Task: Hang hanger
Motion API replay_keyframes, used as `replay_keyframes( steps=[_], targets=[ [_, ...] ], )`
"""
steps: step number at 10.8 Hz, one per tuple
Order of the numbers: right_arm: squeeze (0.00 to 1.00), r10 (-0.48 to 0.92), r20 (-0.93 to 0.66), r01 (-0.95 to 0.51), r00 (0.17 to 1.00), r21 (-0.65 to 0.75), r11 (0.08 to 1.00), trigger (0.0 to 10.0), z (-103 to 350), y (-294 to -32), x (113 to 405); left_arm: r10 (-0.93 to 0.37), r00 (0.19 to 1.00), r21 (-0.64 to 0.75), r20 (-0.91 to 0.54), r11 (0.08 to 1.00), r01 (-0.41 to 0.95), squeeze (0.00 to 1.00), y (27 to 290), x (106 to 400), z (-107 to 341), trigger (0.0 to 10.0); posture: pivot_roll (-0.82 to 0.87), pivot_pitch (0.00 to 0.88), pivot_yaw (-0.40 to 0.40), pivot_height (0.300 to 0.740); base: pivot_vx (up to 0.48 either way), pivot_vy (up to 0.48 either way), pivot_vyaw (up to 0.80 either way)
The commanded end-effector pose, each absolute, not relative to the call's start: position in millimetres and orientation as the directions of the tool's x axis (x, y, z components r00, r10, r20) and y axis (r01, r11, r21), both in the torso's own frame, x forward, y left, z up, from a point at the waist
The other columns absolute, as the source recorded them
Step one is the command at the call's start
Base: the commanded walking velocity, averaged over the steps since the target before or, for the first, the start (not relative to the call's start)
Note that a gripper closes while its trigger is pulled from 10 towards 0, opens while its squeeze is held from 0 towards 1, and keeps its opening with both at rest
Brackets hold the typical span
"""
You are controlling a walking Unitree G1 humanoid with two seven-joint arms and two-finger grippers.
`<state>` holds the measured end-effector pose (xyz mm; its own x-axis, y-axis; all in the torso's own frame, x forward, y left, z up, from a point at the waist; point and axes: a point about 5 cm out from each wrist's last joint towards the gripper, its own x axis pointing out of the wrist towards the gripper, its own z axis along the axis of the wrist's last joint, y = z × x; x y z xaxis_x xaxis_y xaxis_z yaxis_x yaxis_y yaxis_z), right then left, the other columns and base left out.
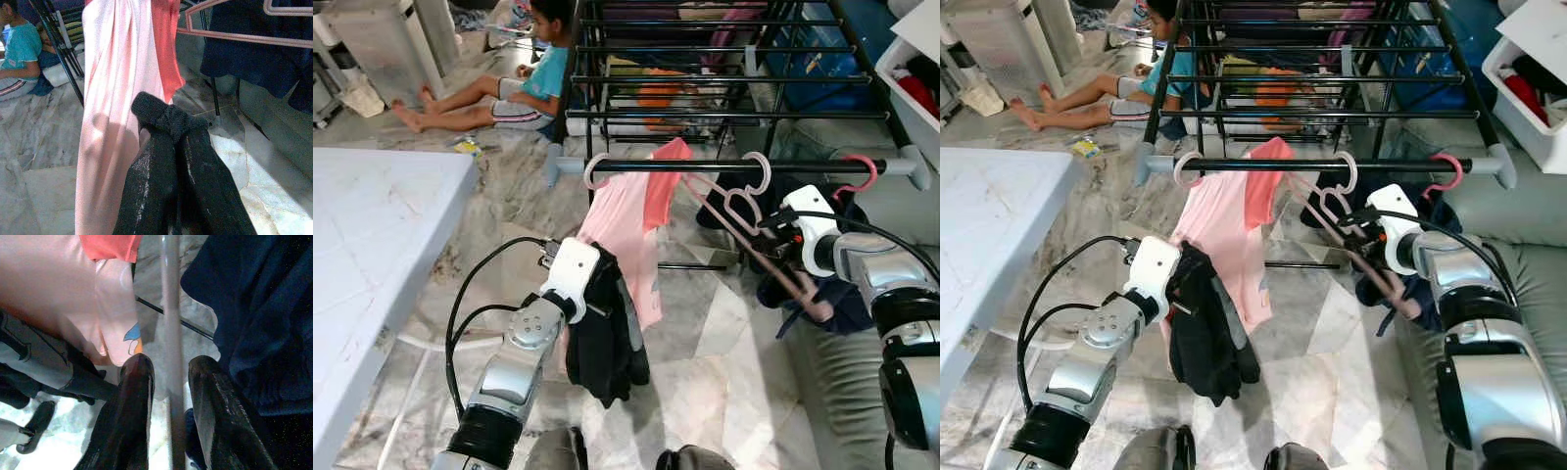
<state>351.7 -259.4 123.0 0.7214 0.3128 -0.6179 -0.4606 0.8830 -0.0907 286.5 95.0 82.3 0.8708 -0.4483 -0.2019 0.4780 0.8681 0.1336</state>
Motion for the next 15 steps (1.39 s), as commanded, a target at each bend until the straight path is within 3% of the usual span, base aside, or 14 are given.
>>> replay_keyframes(
  steps=[1,3,4,5,6,7,8,15],
  targets=[
    [0.98,0.302,-0.611,-0.455,0.731,-0.107,0.884,10.0,130.2,-261.5,355.1,-0.455,0.87,0.149,-0.192,0.862,0.484,0.0,93.1,288.0,86.4,10.0,-0.04,0.072,0.006,0.74,0.0,0.0,0.0],
    [1.0,0.299,-0.63,-0.461,0.717,-0.106,0.881,10.0,125.5,-261.9,353.1,-0.456,0.868,0.149,-0.196,0.861,0.485,0.0,92.8,287.4,86.1,10.0,-0.04,0.075,0.005,0.74,0.0,0.0,0.0],
    [0.67,0.308,-0.636,-0.467,0.708,-0.094,0.879,10.0,123.5,-261.9,352.3,-0.456,0.867,0.149,-0.199,0.861,0.487,0.0,92.8,287.2,85.4,10.0,-0.04,0.077,0.006,0.74,0.0,0.0,0.0],
    [0.0,0.301,-0.632,-0.455,0.714,-0.092,0.886,10.0,126.6,-264.9,353.6,-0.459,0.865,0.15,-0.204,0.858,0.491,0.0,92.6,286.9,84.9,10.0,-0.04,0.077,0.006,0.74,0.0,0.0,0.0],
    [0.0,0.292,-0.634,-0.451,0.716,-0.1,0.887,10.0,129.6,-268.1,354.3,-0.463,0.862,0.151,-0.207,0.855,0.496,0.0,92.6,286.7,84.7,10.0,-0.04,0.078,0.008,0.74,0.0,0.0,0.0],
    [0.0,0.289,-0.638,-0.446,0.714,-0.097,0.89,5.4,130.1,-269.5,354.0,-0.464,0.861,0.151,-0.209,0.854,0.497,0.0,92.5,286.6,84.5,10.0,-0.04,0.078,0.008,0.74,0.0,0.0,0.0],
    [0.0,0.295,-0.648,-0.457,0.702,-0.092,0.885,0.0,127.7,-269.6,352.6,-0.464,0.86,0.151,-0.212,0.854,0.498,0.0,92.1,286.4,84.1,10.0,-0.04,0.079,0.005,0.74,0.0,0.0,0.0],
    [0.0,0.299,-0.652,-0.469,0.697,-0.099,0.878,0.0,127.4,-267.7,354.6,-0.473,0.852,0.153,-0.224,0.847,0.51,0.0,90.2,285.2,82.0,10.0,-0.04,0.072,0.003,0.74,0.0,0.0,0.0]
  ],
)
